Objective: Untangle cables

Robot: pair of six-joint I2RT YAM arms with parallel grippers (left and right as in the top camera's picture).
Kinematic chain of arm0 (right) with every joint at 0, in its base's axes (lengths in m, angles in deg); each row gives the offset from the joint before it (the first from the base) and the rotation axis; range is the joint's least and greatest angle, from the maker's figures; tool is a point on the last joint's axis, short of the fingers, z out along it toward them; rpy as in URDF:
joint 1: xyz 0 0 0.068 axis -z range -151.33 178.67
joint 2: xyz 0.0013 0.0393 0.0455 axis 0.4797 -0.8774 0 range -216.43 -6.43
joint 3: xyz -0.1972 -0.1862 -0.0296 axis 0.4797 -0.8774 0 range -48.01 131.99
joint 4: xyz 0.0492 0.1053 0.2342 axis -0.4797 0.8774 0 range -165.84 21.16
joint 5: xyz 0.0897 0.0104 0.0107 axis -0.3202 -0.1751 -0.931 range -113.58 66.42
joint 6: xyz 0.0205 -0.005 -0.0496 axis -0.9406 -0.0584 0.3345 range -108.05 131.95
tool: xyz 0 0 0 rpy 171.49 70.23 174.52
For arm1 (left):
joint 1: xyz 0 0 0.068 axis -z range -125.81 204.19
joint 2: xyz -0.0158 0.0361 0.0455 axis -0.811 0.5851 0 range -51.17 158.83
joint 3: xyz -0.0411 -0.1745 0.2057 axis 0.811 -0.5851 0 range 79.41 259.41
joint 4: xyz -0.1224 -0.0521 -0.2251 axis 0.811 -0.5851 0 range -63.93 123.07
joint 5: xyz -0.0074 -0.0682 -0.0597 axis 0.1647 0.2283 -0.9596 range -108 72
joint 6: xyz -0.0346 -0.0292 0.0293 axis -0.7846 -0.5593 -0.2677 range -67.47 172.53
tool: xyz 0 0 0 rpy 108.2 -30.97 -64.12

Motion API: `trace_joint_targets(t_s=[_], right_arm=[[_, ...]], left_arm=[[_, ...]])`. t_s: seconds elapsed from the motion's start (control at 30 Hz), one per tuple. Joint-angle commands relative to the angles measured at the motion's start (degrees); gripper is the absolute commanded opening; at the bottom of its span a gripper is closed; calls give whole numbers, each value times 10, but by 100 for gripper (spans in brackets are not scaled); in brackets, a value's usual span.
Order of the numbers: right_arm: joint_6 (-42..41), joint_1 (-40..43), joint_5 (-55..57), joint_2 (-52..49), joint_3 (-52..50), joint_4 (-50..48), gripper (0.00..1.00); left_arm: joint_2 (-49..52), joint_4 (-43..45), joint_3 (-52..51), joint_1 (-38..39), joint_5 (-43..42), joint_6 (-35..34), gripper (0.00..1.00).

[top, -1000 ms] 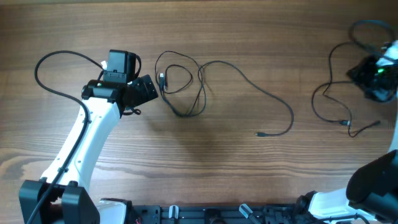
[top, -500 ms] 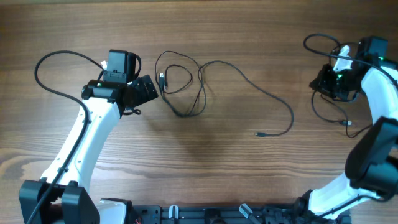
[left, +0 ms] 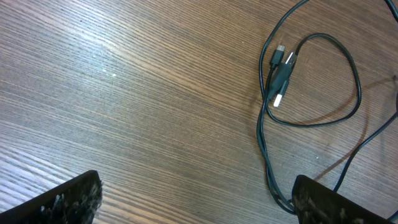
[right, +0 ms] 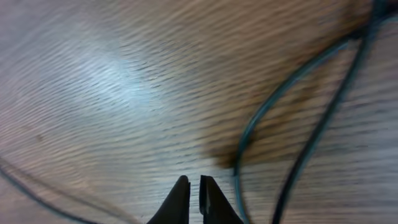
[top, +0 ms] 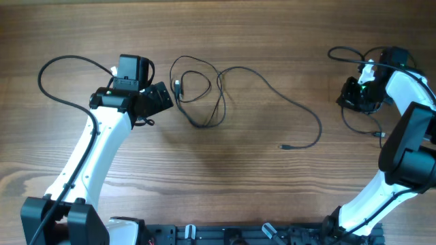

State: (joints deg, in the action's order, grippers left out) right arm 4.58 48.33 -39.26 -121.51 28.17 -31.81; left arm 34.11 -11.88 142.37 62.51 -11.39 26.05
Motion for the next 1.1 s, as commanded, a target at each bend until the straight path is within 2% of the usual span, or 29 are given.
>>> trace_joint_targets(t_s=[0.0, 0.2, 0.37, 0.43, 0.53, 0.6, 1.07], right_arm=[[-48, 3, 100, -8, -6, 1, 9], [-72, 6, 163, -8, -6, 9, 9], [-75, 10, 144, -8, -6, 11, 6], [-43, 10, 71, -8, -6, 1, 6], [35, 10, -102, -8, -5, -22, 6], [39, 10, -147, -8, -5, -33, 6], [8, 8, -72, -9, -6, -32, 6]], left_arm=[[-10, 1, 0, 1, 9, -8, 100], [-10, 1, 0, 1, 3, -8, 100], [-10, 1, 0, 1, 3, -8, 100], [-10, 1, 0, 1, 3, -8, 100], [-10, 1, 0, 1, 3, -8, 100], [-10, 1, 0, 1, 3, -8, 100], [-10, 1, 0, 1, 3, -8, 100]])
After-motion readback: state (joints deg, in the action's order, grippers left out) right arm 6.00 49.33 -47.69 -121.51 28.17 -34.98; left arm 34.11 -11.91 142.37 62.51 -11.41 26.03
